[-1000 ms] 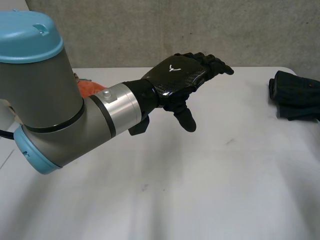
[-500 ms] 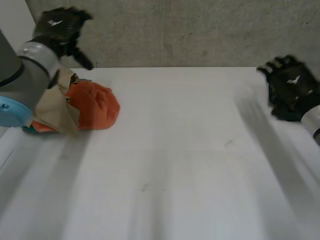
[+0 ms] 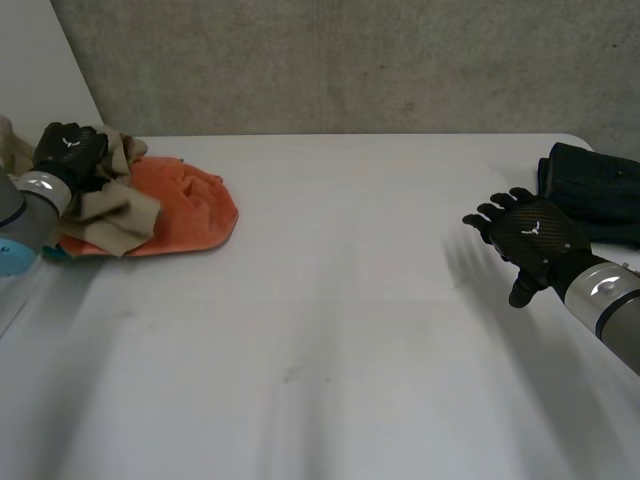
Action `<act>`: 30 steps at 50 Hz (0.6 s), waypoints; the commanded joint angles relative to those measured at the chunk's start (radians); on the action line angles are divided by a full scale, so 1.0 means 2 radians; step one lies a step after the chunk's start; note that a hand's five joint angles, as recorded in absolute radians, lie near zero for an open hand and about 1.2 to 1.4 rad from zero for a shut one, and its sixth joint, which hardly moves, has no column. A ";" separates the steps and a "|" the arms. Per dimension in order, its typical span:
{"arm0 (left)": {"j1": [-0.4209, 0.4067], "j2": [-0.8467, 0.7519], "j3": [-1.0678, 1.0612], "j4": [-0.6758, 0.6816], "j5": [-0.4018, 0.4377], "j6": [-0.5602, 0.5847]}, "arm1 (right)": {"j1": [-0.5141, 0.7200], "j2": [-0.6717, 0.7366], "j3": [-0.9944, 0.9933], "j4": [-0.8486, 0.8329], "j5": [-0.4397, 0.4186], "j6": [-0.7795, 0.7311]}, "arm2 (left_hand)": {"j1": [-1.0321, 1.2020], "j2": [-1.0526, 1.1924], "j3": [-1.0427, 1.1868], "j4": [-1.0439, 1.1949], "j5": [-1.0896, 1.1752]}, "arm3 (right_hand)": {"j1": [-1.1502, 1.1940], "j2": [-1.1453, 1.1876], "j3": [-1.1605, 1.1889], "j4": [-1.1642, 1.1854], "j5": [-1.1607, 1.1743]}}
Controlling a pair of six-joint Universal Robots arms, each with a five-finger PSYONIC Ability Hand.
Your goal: Fold the laundry.
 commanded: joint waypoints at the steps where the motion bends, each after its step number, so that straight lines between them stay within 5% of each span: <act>1: -0.023 0.021 -0.008 0.013 -0.033 -0.009 | -0.001 0.000 0.001 0.000 0.001 0.003 | 0.121 0.139 0.142 0.133 0.182 | -0.024 -0.020 -0.017 -0.018 -0.022; 15: -0.152 0.320 -0.120 0.089 -0.039 -0.308 | 0.000 -0.006 0.003 -0.001 0.002 0.004 | 0.121 0.139 0.142 0.133 0.182 | -0.024 -0.020 -0.017 -0.018 -0.022; 24: -0.256 0.331 -0.128 0.086 -0.044 -0.357 | -0.002 -0.009 0.004 0.002 0.004 0.006 | 0.121 0.139 0.142 0.133 0.182 | -0.024 -0.020 -0.017 -0.018 -0.022; 30: -0.311 0.256 -0.171 0.072 -0.047 -0.353 | -0.013 -0.026 -0.003 0.002 0.021 0.041 | 0.121 0.139 0.142 0.133 0.182 | -0.024 -0.020 -0.017 -0.018 -0.022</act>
